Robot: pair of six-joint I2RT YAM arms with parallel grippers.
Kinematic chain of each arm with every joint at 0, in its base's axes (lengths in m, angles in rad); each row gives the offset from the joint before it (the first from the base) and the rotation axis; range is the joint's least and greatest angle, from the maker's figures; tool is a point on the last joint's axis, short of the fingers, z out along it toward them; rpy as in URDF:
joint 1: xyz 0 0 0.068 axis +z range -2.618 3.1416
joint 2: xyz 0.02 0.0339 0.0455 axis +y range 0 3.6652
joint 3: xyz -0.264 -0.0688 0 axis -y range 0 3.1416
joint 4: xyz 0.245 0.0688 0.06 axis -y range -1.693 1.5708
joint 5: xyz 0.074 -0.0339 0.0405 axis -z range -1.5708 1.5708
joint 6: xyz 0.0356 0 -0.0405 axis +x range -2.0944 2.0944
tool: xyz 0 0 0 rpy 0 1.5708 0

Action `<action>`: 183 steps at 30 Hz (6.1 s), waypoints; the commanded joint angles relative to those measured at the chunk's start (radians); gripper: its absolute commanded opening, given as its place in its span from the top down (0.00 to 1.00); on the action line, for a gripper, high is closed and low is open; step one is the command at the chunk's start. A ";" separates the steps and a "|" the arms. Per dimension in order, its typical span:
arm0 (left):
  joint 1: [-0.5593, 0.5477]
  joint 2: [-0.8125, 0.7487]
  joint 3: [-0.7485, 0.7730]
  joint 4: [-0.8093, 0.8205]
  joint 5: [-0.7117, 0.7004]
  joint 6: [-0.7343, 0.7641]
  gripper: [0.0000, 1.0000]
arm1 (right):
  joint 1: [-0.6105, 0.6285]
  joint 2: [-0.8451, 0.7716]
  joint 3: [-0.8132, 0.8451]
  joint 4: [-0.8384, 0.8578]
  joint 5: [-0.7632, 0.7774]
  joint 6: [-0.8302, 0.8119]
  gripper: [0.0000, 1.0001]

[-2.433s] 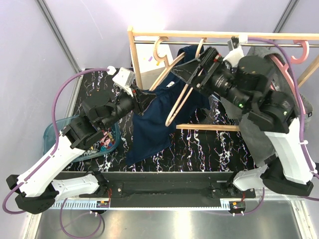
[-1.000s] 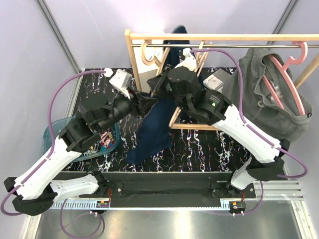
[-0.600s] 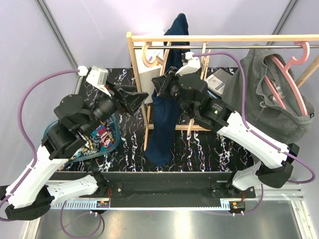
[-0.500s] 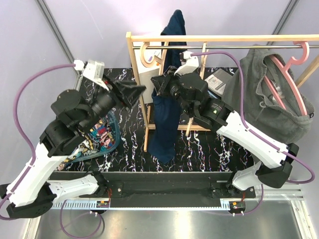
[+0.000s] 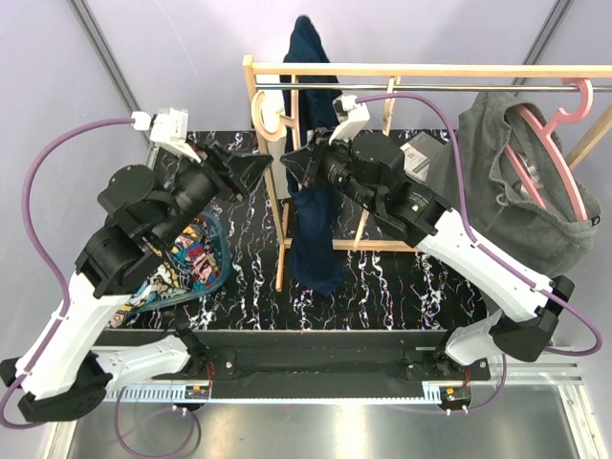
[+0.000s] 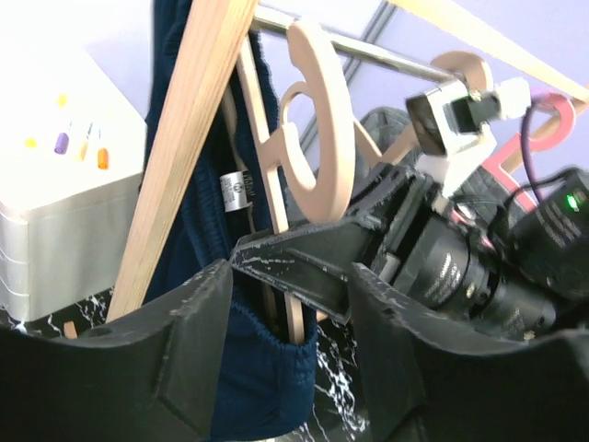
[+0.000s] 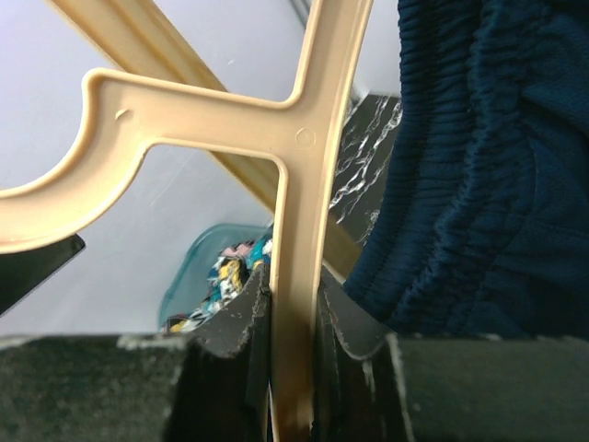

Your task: Remove the shorts from the hanger

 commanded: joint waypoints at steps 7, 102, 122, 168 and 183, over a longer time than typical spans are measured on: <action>0.006 -0.155 -0.146 0.027 0.253 -0.015 0.34 | 0.000 -0.119 0.092 -0.225 0.012 0.354 1.00; -0.313 0.038 -0.293 -0.171 0.128 -0.278 1.00 | -0.013 -0.236 0.162 -0.527 -0.092 0.900 1.00; -0.055 0.087 -0.178 -0.151 0.174 -0.173 1.00 | -0.013 -0.417 -0.010 -0.475 -0.387 0.935 1.00; 0.610 0.199 0.566 -0.249 -0.366 0.645 1.00 | -0.045 -0.031 0.449 -0.668 -0.575 0.579 1.00; 0.827 0.248 0.830 -0.228 -0.317 0.473 1.00 | -0.092 -0.018 0.503 -0.710 -0.577 0.561 1.00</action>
